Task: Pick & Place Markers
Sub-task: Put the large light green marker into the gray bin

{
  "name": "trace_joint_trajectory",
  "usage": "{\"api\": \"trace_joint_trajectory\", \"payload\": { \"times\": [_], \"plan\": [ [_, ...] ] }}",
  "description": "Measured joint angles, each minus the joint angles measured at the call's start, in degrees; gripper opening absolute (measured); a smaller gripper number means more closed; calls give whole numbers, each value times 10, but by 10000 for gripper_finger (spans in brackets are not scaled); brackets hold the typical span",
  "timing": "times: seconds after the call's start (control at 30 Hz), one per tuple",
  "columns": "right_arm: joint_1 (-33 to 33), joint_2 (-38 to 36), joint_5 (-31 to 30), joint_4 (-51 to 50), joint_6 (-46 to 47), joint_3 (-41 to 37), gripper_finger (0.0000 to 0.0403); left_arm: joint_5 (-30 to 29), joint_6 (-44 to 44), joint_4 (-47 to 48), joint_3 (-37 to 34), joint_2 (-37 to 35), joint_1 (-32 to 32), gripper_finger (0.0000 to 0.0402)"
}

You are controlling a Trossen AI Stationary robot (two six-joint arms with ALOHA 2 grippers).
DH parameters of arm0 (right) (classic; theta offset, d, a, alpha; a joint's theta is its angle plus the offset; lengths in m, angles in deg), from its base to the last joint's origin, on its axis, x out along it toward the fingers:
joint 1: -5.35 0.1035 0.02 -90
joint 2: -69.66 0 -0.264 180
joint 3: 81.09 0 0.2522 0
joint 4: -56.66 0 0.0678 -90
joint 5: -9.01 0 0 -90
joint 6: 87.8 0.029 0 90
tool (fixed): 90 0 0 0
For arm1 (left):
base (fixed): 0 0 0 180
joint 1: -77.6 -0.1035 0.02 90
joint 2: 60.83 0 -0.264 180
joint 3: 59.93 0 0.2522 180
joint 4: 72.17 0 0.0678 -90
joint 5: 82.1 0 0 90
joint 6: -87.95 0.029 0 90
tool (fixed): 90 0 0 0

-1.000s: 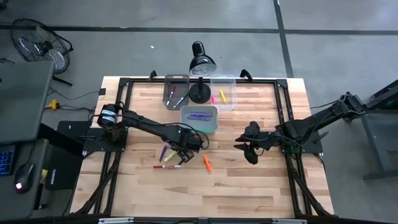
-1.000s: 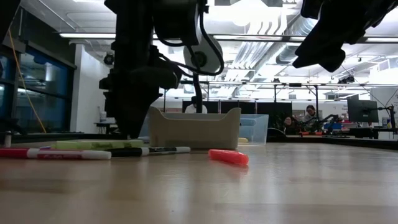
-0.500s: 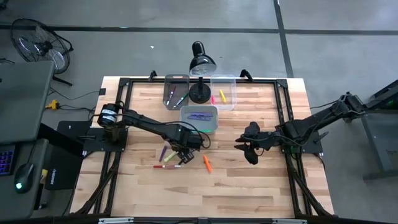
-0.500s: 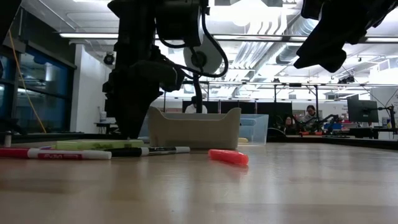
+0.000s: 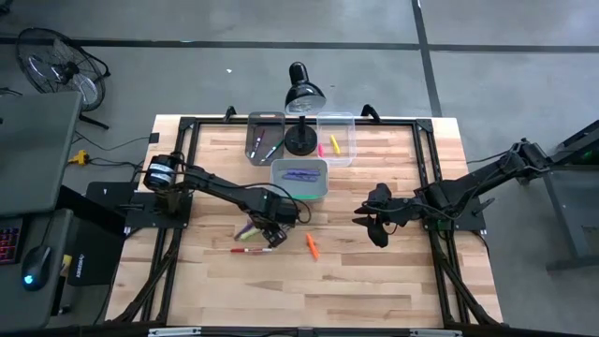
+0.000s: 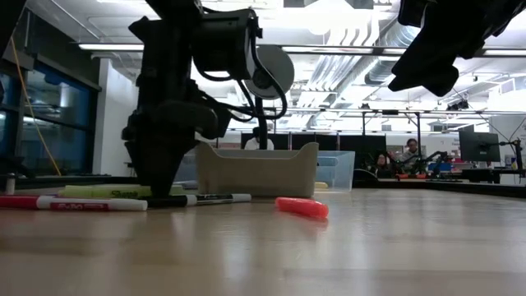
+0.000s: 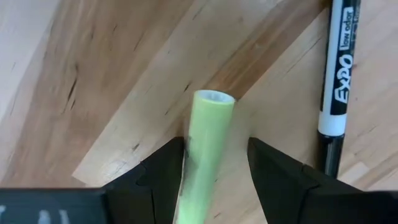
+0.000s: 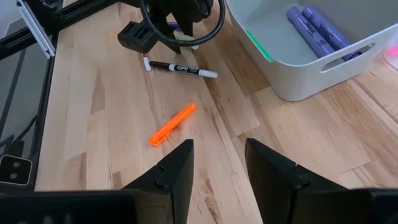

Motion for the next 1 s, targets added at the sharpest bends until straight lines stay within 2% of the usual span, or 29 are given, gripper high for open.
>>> {"api": "trace_joint_trajectory", "payload": {
  "times": [0.3,0.7,1.0],
  "plan": [
    [0,0,-3,-1,2,0,133,15,49,-6,-3,2,0,171],
    [0,0,-9,-1,11,0,133,31,53,-2,1,3,-1,62],
    [0,0,-7,-2,10,0,133,4,89,36,81,7,0,68]
  ]
}}
